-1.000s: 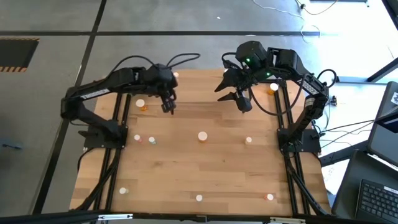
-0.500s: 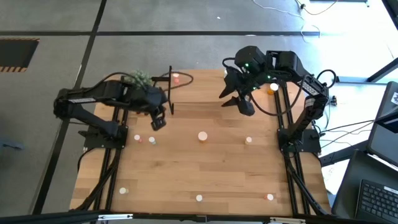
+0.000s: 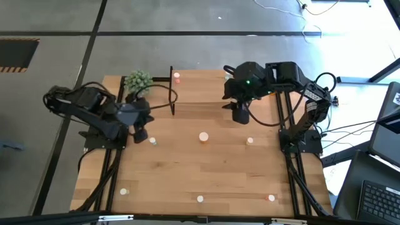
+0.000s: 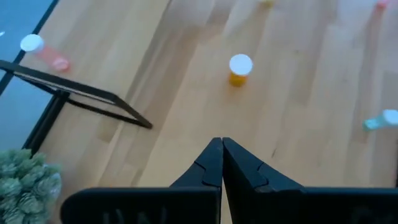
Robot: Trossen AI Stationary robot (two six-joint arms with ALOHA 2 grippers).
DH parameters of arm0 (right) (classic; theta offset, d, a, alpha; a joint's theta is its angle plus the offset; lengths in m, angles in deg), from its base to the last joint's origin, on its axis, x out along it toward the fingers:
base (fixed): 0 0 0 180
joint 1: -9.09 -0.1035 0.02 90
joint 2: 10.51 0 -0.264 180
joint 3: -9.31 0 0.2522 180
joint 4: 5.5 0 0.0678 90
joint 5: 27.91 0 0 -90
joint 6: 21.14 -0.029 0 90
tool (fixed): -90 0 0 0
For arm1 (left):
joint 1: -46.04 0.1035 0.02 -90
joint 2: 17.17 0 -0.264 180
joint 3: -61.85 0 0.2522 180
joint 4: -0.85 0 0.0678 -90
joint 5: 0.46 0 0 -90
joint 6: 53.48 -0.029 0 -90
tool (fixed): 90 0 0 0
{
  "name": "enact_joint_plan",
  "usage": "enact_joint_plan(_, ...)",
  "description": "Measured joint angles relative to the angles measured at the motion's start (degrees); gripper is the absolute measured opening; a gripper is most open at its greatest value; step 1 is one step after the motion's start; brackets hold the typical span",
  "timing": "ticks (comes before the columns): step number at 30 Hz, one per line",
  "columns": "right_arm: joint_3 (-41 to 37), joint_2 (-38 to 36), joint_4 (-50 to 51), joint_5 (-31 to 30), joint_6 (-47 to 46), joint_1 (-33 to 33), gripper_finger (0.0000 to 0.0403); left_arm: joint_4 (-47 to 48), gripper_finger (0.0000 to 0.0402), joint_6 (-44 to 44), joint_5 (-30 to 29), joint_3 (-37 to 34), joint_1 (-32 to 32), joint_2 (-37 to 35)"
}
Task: Pick and place medicine bottles onto shelf by color
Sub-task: Put the center orange medicine bottle on the shelf
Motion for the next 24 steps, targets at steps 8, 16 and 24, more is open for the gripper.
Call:
enact_joint_plan(8, 0.0, 0.0, 0.1, 9.2, -5.3, 0.1, 0.0172, 0.0, 0.0001, -2.7, -0.7, 0.0, -3.7, -0.7)
enact_joint_plan(16, 0.0, 0.2, 1.7, 12.9, -1.0, -0.3, 0.0172, -0.4, 0.0001, -6.3, -0.9, 0.0, -4.3, -0.8)
enact_joint_plan(24, 0.0, 1.9, 2.4, 12.9, 12.7, -2.4, 0.0172, -0.8, 0.0001, -6.1, -7.1, 0.0, -4.3, -0.8)
